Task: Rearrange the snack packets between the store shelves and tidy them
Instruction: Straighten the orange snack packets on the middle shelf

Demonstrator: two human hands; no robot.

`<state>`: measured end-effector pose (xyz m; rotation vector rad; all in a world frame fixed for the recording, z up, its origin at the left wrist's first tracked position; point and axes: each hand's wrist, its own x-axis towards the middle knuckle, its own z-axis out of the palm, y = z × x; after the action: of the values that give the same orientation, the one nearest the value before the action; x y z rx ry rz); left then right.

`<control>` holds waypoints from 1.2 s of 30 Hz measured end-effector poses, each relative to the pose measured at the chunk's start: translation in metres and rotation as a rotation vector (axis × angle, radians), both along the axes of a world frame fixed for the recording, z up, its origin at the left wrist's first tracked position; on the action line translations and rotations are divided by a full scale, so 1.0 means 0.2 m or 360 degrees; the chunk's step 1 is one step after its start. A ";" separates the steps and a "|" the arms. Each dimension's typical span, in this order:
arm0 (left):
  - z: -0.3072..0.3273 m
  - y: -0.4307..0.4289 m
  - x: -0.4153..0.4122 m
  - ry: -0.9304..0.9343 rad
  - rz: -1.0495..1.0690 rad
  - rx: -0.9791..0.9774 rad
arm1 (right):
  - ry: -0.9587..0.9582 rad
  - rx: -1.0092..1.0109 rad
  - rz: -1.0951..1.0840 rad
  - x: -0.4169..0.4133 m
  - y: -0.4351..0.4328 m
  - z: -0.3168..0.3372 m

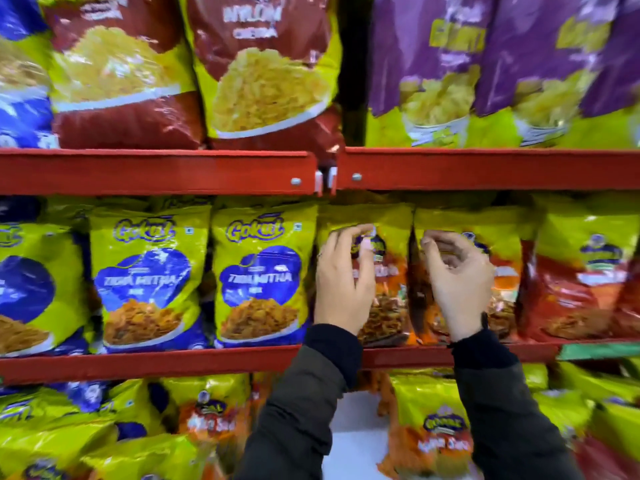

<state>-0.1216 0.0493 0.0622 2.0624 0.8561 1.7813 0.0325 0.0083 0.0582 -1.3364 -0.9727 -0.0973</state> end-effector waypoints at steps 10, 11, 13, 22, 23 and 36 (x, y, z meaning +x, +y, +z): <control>-0.10 0.04 0.62 -0.0321 -0.0483 -0.0917 | 0.0401 -0.0268 0.0041 0.68 -0.10 -0.12; -0.11 0.05 0.63 -0.0329 -0.0520 -0.0933 | 0.0473 -0.0293 0.0131 0.71 -0.09 -0.13; -0.10 0.07 0.66 -0.0342 -0.0628 -0.0990 | 0.0492 -0.0342 0.0322 0.75 -0.09 -0.15; -0.03 0.25 0.75 -0.0374 -0.0499 -0.1084 | 0.0529 -0.0305 0.0504 0.86 0.01 -0.06; -0.04 0.26 0.75 -0.0368 -0.0471 -0.1101 | 0.0548 -0.0325 0.0498 0.87 0.02 -0.07; 0.01 0.09 0.44 -0.0302 -0.0391 -0.0842 | -0.0015 -0.0861 -0.0128 0.70 -0.04 0.04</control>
<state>-0.0331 0.0667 0.0640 1.5576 0.8600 1.4032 0.1721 0.0006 0.0671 -1.8714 -0.9910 0.1074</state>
